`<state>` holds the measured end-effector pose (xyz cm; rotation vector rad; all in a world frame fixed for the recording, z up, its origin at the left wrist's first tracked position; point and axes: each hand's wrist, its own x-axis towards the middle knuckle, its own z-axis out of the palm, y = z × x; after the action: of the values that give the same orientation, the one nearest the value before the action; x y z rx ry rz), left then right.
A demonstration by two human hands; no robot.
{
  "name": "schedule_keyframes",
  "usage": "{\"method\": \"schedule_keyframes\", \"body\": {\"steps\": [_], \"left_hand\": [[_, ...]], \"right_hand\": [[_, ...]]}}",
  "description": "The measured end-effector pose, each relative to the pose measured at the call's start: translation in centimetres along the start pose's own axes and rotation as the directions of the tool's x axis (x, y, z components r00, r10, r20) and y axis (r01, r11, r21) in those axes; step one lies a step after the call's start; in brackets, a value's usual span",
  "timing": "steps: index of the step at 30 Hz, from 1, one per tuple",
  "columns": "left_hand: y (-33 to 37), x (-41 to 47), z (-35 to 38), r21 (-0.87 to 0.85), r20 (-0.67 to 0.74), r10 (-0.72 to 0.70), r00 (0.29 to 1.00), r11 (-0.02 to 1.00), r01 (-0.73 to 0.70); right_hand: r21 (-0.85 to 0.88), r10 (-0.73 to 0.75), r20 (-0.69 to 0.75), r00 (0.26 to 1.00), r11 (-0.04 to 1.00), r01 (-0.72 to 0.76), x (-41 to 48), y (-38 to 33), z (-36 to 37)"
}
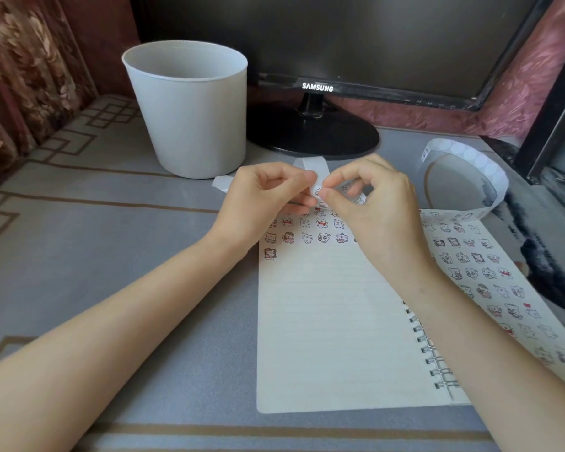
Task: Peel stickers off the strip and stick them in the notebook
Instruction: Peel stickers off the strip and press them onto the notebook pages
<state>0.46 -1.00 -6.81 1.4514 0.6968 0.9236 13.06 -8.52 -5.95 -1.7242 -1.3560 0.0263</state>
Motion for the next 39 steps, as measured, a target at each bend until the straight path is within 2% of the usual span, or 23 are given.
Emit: {"method": "schedule_keyframes", "body": {"steps": [2,7,10,13,15,17,19,22,39], "left_hand": [[0.0,0.0,0.0,-0.001,-0.003,-0.008,1.000,1.000,0.008],[-0.1,0.2,-0.3,-0.002,-0.037,-0.037,0.999,0.999,0.037],[-0.1,0.2,-0.5,-0.023,-0.047,-0.058,0.997,0.998,0.057],[0.0,0.1,-0.4,-0.017,-0.056,-0.078,0.995,0.997,0.077],[0.0,-0.1,-0.4,0.007,-0.055,-0.080,0.995,0.997,0.080],[0.0,-0.2,-0.4,0.010,-0.041,-0.089,0.995,0.996,0.089],[0.0,-0.2,-0.3,0.000,-0.027,-0.103,0.994,0.995,0.103],[-0.1,-0.1,-0.3,0.020,-0.031,-0.120,0.992,0.992,0.121],[-0.1,-0.1,-0.3,0.025,-0.036,-0.138,0.990,0.990,0.138]], "right_hand": [[-0.004,-0.007,0.011,1.000,1.000,0.007,0.0,0.0,-0.1],[-0.069,-0.152,0.015,0.988,0.986,0.153,-0.4,-0.7,-0.3],[-0.014,-0.171,0.038,0.985,0.985,0.172,-0.5,-1.5,-0.8],[0.187,-0.016,0.154,0.988,0.982,-0.014,-0.6,-2.4,-1.4],[0.292,0.103,0.313,0.944,0.935,-0.199,-0.7,-2.8,-1.6],[0.289,0.187,0.469,0.863,0.891,-0.350,-0.9,-2.8,-1.6],[0.223,0.249,0.546,0.800,0.877,-0.425,-1.2,-2.5,-1.3],[0.184,0.295,0.558,0.775,0.867,-0.463,-1.6,-2.3,-0.8],[0.119,0.283,0.508,0.813,0.913,-0.391,-1.9,-2.0,0.4]]}}
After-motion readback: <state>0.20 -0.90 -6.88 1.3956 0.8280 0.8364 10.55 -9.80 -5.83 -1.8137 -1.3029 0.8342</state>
